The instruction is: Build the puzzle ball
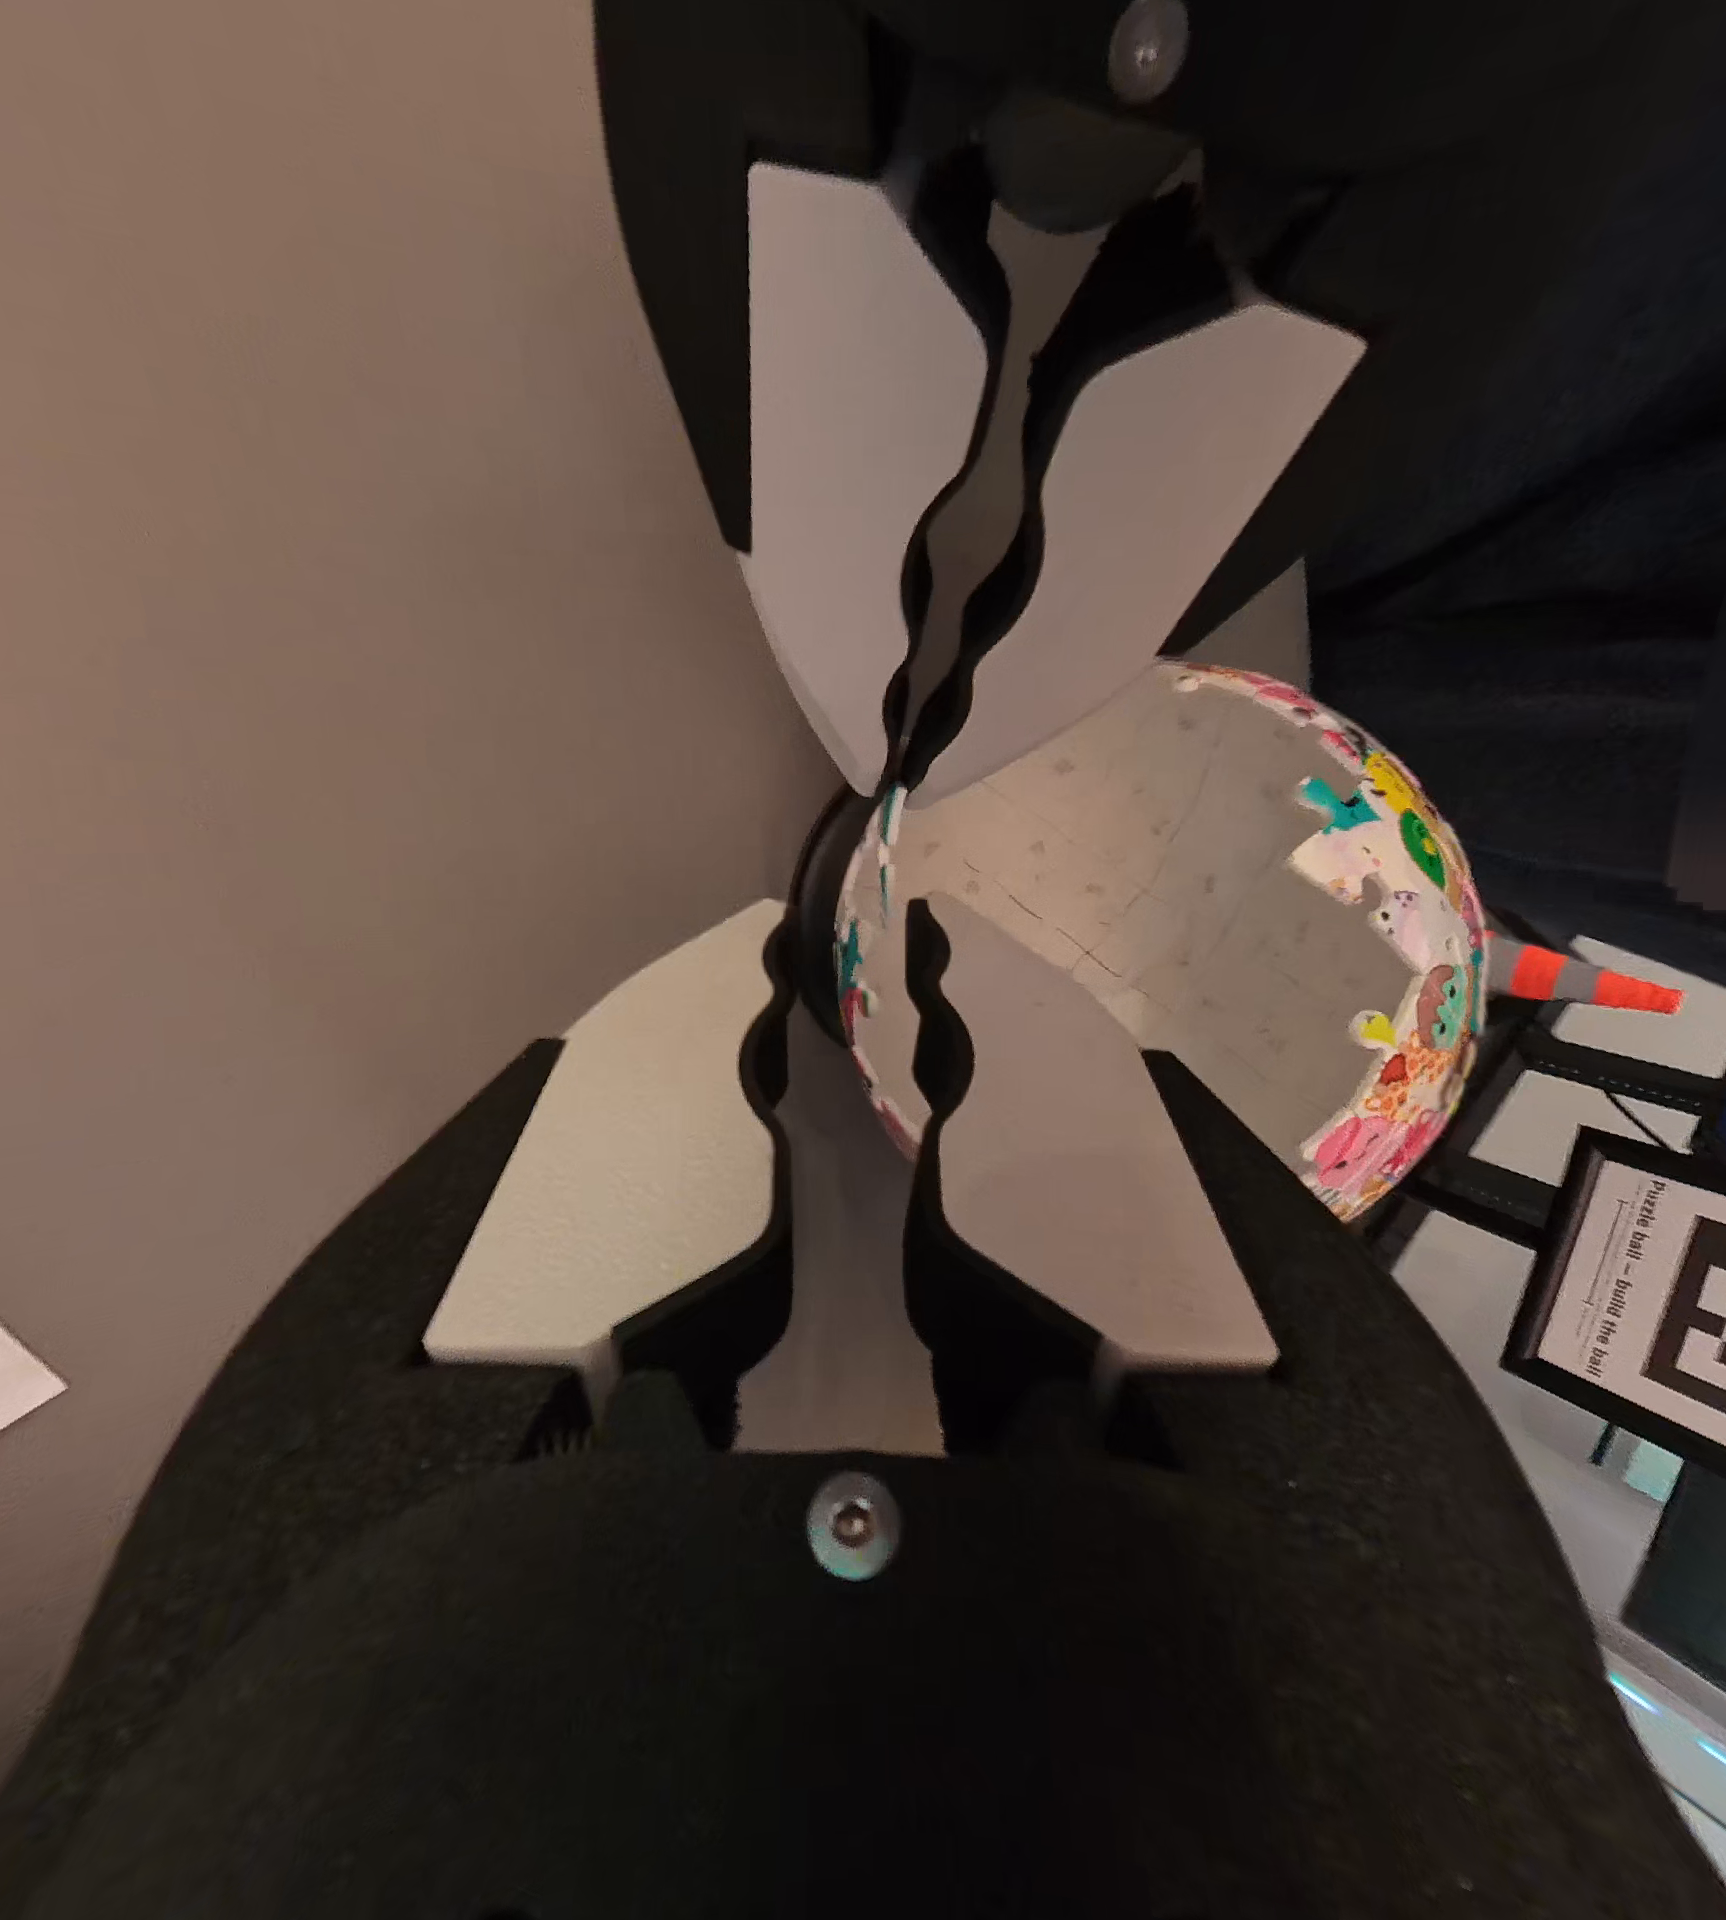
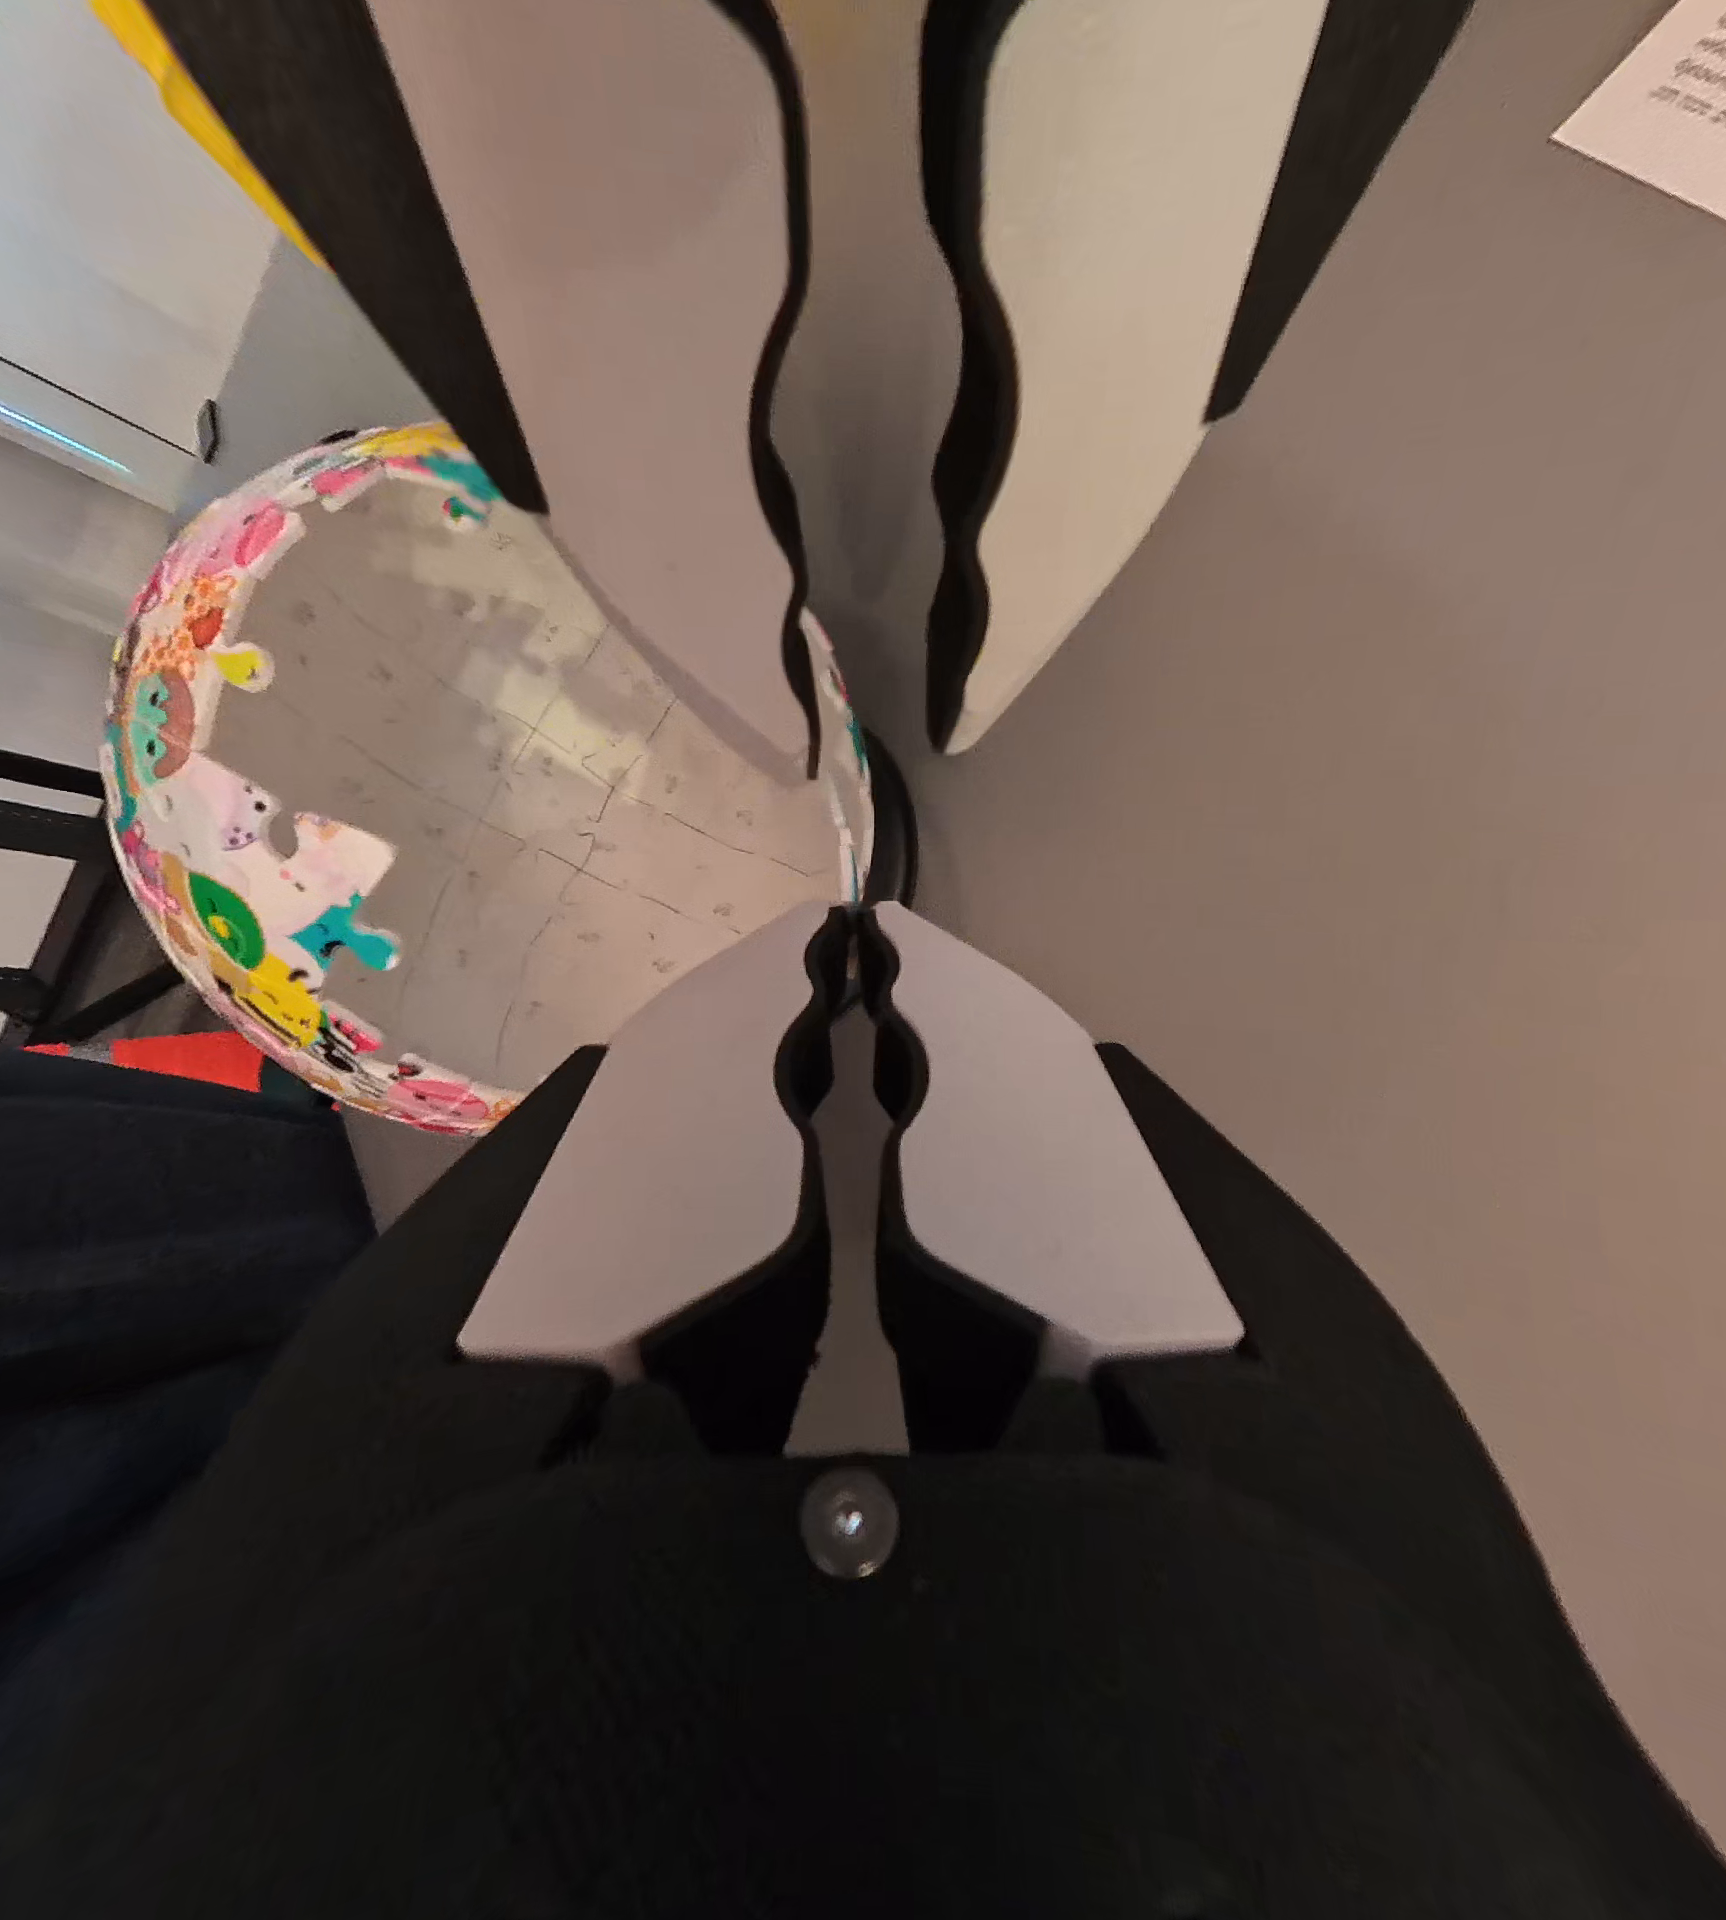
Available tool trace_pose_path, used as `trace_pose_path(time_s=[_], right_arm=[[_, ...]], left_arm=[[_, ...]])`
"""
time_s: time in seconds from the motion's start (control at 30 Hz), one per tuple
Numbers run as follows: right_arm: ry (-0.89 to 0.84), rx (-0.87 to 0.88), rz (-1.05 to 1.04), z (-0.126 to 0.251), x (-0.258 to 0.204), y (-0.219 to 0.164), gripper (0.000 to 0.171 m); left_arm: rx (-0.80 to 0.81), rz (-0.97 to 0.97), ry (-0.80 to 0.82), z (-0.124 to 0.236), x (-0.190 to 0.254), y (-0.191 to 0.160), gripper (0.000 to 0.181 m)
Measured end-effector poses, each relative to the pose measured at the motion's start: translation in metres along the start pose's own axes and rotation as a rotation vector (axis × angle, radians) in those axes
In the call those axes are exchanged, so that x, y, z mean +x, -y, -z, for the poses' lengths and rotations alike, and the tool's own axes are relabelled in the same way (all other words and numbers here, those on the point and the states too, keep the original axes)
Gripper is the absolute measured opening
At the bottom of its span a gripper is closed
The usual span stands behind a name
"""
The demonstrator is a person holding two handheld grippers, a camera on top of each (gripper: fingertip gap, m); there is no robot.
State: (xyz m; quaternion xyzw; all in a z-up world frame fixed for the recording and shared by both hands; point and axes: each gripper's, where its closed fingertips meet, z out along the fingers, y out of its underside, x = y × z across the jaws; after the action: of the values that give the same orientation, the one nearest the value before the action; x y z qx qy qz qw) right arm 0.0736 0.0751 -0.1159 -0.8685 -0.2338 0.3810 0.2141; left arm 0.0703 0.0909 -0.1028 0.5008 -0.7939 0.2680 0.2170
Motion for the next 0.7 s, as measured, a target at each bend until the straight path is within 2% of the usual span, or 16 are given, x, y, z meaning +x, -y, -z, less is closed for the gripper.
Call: trace_pose_path(time_s=[0.7], right_arm=[[-0.085,0.021,0.029,0.001,0.002,0.004,0.003]], left_arm=[[-0.047,0.03,-0.042,-0.012,-0.001,-0.01,0.018]])
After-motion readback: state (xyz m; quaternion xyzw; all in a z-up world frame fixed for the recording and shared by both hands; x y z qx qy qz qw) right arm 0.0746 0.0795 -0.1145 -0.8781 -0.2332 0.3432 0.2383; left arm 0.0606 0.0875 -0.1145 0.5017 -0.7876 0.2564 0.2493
